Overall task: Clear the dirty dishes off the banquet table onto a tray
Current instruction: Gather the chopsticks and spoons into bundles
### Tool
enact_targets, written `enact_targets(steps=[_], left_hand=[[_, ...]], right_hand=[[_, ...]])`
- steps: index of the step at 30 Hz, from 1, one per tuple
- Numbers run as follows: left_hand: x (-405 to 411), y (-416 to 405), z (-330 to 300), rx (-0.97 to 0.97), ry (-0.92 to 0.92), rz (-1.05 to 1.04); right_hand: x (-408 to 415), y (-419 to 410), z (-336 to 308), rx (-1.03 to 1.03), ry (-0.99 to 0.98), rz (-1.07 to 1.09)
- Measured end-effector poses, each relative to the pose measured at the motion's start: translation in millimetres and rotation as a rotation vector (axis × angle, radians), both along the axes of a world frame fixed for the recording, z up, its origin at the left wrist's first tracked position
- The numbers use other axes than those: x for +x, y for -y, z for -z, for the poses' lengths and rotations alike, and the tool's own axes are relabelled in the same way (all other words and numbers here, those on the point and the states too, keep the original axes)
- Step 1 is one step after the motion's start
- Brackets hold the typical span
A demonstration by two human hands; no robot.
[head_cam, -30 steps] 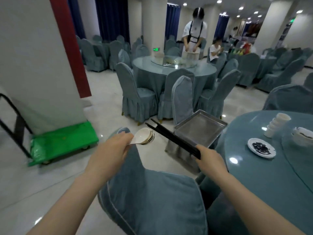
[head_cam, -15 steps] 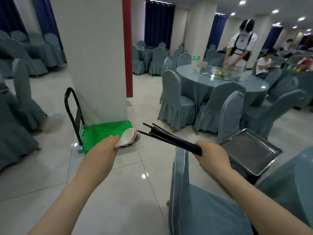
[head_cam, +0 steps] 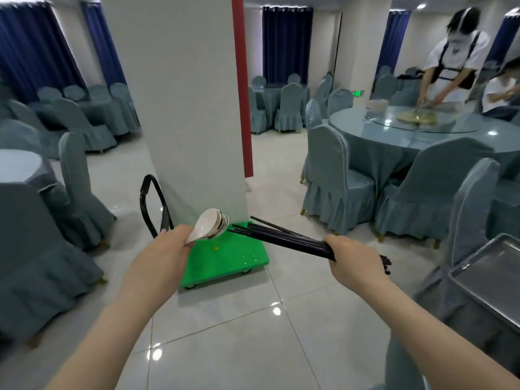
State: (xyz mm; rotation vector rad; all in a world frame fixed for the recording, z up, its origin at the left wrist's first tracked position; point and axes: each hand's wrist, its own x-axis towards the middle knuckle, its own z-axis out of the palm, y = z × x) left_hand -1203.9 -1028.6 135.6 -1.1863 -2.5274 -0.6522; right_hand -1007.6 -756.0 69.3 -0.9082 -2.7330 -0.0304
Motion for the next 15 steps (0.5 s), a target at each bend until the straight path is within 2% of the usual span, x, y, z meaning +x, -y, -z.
enact_targets(steps=[7,10,15], left_hand=[[-84.4,-105.2,27.1,0.018,0.082,0.139],[-108.2,-164.4,42.2,-0.008,0.104,0.24],[-140.5,-261.3,49.2,-0.004,0.164,0.526]], right_hand=[[-46.5,-59.6,4.7,0.093,0.118,0.087],[-42.2,-85.2,9.6,0.063,0.15,0.218],[-22.1,-115.9,12.0,-0.03,0.162,0.498]])
